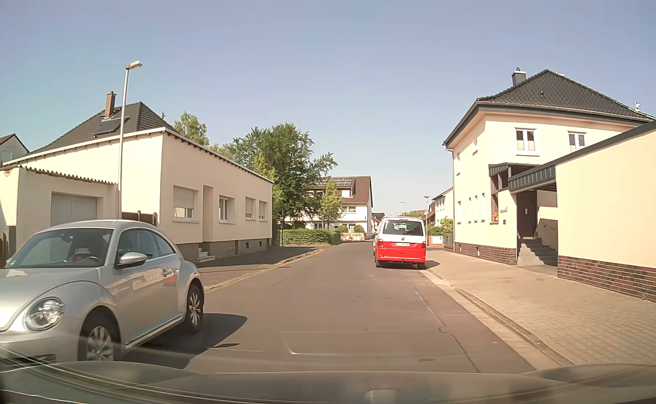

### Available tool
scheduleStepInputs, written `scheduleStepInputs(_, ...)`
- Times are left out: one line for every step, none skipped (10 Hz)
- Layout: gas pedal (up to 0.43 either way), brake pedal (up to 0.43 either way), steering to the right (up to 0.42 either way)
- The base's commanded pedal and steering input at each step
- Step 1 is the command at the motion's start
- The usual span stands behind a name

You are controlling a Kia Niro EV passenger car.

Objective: Follow the waypoints while adhering to traffic rules and regulations

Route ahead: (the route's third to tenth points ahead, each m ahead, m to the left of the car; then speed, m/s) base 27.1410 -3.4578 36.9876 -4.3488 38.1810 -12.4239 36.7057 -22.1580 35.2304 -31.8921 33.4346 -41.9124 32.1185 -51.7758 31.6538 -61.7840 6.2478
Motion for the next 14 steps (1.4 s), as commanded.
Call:
scheduleStepInputs(0.020,0.030,-0.052)
scheduleStepInputs(0.059,0.030,-0.051)
scheduleStepInputs(0.059,0.030,-0.050)
scheduleStepInputs(0.059,0.030,-0.050)
scheduleStepInputs(0.059,0.030,-0.050)
scheduleStepInputs(0.059,0.030,-0.049)
scheduleStepInputs(0.059,0.030,-0.048)
scheduleStepInputs(0.059,0.030,-0.047)
scheduleStepInputs(0.059,0.024,-0.044)
scheduleStepInputs(0.059,0.030,-0.038)
scheduleStepInputs(0.059,0.030,-0.031)
scheduleStepInputs(0.059,0.030,-0.027)
scheduleStepInputs(0.059,0.030,-0.022)
scheduleStepInputs(0.059,0.030,-0.018)
